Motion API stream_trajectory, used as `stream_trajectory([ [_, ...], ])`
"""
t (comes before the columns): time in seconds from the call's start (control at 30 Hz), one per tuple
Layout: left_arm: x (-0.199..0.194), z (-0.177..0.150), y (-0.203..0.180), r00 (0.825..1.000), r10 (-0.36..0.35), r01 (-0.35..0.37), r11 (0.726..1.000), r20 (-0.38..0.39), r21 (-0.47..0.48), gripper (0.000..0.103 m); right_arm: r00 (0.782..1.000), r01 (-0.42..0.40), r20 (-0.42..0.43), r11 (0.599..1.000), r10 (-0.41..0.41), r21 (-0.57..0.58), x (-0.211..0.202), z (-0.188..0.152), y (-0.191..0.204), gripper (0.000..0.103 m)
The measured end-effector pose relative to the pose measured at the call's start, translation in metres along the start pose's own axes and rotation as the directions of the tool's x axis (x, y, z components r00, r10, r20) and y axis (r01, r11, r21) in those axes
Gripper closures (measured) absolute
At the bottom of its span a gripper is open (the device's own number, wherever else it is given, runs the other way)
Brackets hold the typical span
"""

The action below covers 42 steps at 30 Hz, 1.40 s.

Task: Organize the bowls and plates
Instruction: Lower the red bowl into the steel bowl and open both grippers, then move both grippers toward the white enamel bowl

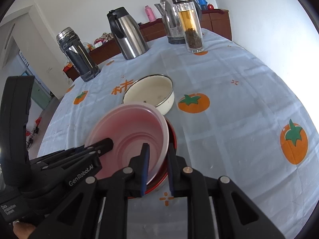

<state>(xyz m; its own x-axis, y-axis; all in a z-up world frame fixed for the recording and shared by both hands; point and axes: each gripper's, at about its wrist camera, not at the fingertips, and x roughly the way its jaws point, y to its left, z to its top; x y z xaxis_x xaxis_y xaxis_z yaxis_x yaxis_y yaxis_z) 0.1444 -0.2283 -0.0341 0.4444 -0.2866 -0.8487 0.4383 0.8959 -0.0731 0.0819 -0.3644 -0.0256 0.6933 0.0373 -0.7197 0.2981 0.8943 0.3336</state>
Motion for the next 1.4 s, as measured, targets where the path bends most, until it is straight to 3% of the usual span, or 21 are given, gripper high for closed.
stream_trajectory([
  [0.27, -0.005, -0.002, 0.002, 1.0, -0.008, 0.008, 1.0, -0.003, -0.002, 0.09, 0.998, -0.069, 0.005, 0.997, 0.069, 0.04, -0.006, 0.0, -0.004, 0.066],
  [0.4, -0.011, -0.003, 0.002, 1.0, -0.004, 0.004, 1.0, 0.009, 0.003, 0.089, 0.998, -0.035, 0.049, 0.998, 0.032, 0.052, -0.018, -0.001, -0.007, 0.039],
  [0.8, -0.037, -0.022, 0.005, 0.997, 0.038, -0.039, 0.999, 0.073, 0.009, 0.089, 0.994, -0.038, 0.103, 0.996, 0.029, 0.087, -0.045, -0.018, -0.01, 0.038],
  [0.97, -0.045, -0.036, 0.005, 0.988, 0.083, -0.086, 0.996, 0.127, 0.021, 0.089, 0.993, -0.024, 0.119, 0.996, 0.013, 0.09, -0.053, -0.028, -0.012, 0.038],
  [1.4, -0.06, -0.051, 0.009, 0.977, 0.107, -0.114, 0.993, 0.187, 0.023, 0.088, 0.989, 0.001, 0.146, 0.995, -0.016, 0.097, -0.072, -0.046, -0.013, 0.038],
])
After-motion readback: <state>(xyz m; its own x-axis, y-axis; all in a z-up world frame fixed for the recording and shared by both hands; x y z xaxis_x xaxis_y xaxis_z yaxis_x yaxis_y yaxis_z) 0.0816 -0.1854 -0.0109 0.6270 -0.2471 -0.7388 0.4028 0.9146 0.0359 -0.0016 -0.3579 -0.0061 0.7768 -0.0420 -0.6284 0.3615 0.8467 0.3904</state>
